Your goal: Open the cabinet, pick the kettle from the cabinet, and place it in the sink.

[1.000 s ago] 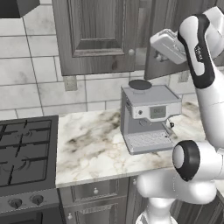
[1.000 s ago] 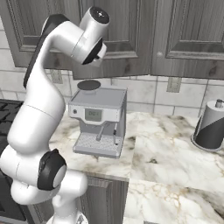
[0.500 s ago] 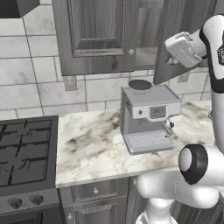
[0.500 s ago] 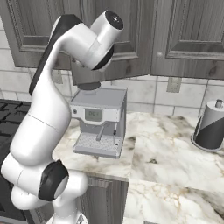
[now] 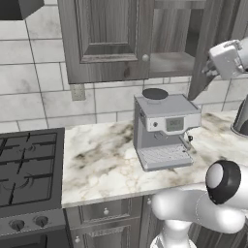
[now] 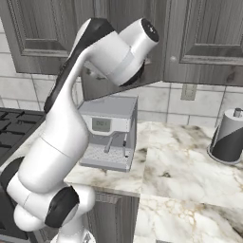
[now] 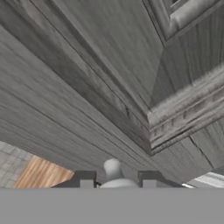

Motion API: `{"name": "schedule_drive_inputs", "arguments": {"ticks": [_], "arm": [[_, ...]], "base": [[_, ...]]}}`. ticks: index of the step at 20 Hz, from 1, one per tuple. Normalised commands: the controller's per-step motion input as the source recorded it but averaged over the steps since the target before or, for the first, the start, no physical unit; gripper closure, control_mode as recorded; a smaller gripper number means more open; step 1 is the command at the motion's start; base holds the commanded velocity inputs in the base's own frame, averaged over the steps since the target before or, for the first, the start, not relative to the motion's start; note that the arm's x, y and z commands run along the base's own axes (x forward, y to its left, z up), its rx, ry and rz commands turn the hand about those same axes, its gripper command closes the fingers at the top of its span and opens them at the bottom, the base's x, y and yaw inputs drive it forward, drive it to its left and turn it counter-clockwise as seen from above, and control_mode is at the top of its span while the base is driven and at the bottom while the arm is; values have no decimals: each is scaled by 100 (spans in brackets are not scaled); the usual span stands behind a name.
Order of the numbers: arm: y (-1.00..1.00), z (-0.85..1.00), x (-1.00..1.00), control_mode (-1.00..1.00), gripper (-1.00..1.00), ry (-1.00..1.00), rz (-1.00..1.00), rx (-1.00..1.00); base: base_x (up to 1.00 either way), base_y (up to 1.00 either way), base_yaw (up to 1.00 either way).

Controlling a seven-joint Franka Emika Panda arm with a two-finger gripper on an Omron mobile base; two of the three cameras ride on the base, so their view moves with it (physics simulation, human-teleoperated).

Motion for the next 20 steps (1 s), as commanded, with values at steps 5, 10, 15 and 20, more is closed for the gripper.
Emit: {"name": "schedule_drive_inputs", "arguments": {"ticks": [5, 10, 15, 20], "arm": [[-12, -24, -58, -100, 100, -11, 0, 3], [22, -56, -22, -100, -100, -23, -9, 0], [-1, -45, -48, -100, -100, -26, -7, 0], [-5, -10, -53, -100, -100, -4, -7, 0]], "base": [[0, 0, 0], [0, 0, 0], [0, 0, 0], [0, 0, 0]]}}
